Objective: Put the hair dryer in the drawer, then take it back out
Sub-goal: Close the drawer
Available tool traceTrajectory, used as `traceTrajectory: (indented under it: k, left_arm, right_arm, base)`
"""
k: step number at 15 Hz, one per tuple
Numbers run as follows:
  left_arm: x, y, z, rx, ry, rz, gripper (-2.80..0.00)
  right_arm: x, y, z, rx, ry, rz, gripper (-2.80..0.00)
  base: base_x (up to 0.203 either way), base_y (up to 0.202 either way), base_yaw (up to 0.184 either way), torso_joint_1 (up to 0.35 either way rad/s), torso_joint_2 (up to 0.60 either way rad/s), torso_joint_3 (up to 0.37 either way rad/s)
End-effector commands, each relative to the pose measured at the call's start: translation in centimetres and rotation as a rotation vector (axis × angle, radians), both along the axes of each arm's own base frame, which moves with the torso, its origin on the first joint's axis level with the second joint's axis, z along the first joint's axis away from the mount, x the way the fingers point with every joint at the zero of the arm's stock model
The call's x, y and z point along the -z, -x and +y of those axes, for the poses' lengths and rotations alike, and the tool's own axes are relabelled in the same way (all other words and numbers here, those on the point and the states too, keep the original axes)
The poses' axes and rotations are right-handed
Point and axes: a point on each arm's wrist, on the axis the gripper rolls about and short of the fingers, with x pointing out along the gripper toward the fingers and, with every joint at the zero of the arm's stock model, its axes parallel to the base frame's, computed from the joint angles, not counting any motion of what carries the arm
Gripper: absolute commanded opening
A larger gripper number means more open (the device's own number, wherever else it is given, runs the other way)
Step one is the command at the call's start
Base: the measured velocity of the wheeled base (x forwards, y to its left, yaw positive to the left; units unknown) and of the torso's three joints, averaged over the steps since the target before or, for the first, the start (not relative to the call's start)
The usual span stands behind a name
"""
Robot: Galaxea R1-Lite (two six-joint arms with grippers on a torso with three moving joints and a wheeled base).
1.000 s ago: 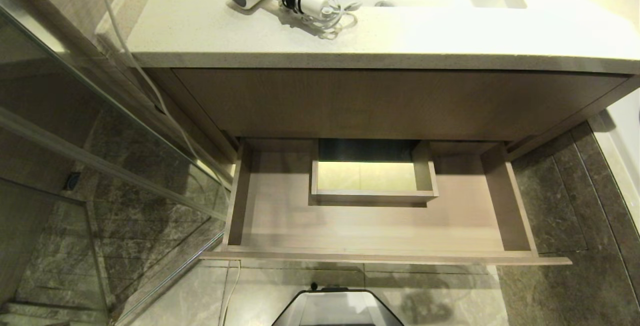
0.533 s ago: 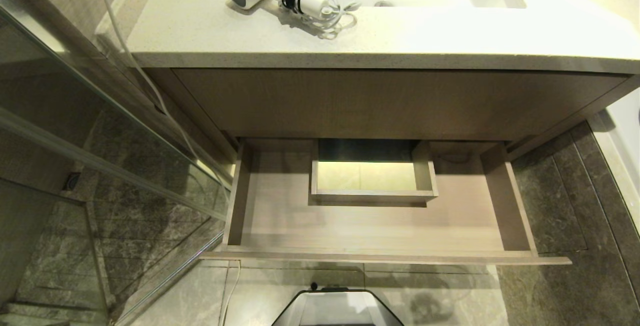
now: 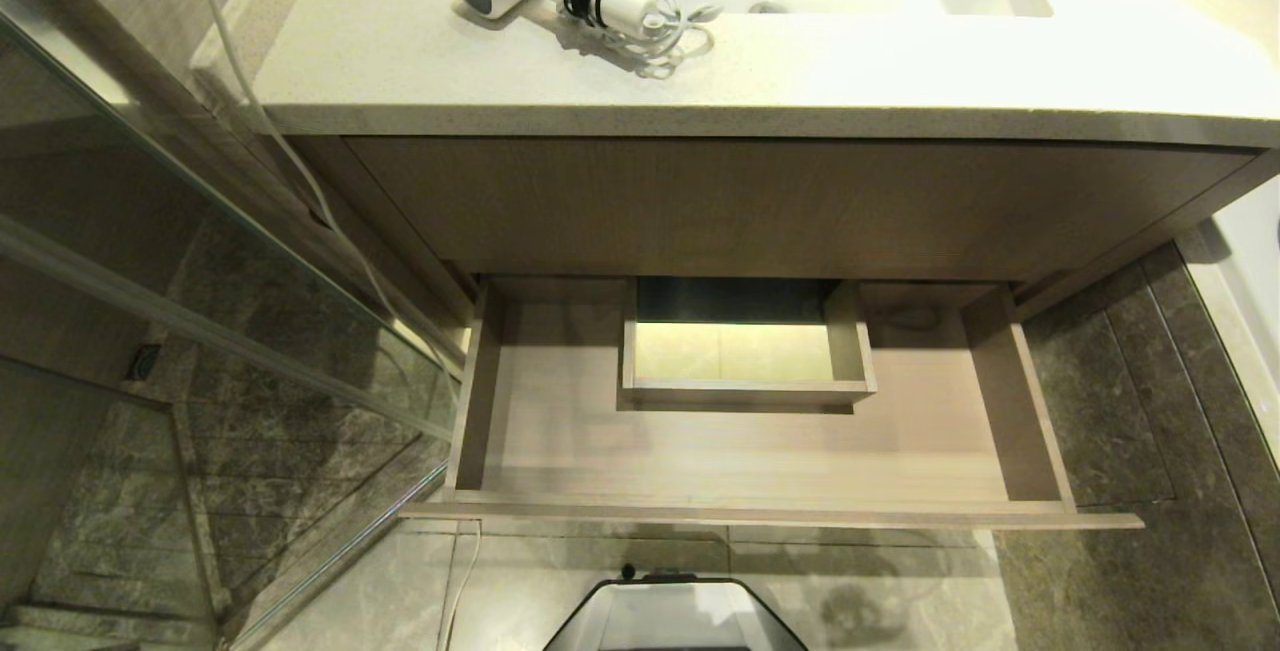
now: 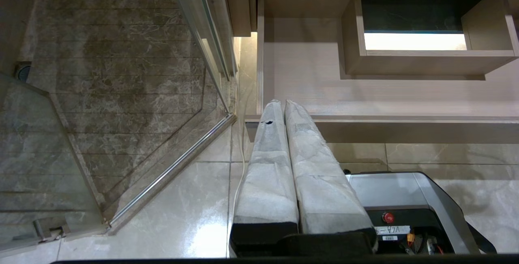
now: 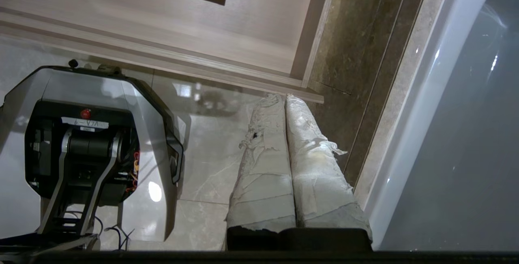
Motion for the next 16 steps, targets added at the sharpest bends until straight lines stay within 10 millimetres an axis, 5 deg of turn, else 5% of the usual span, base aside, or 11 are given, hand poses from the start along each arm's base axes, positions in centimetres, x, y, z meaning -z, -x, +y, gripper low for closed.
traceTrajectory:
  k: [1, 16]
  left_arm:
    - [-0.01, -0.01, 0.00, 0.000, 0.000, 0.001, -2.80]
    - [-0.01, -0.01, 0.00, 0.000, 0.001, 0.001, -2.80]
  right_arm:
    - [0.18, -0.05, 0.00, -0.006, 0.002, 0.011, -2.80]
    - [0.81, 0.67, 0.17, -0.004, 0.002, 0.008, -2.80]
  base:
    - [0.000, 0.000, 0.000, 0.000, 0.00, 0.000]
    - [0.000, 0.000, 0.000, -0.172, 0.31, 0.138]
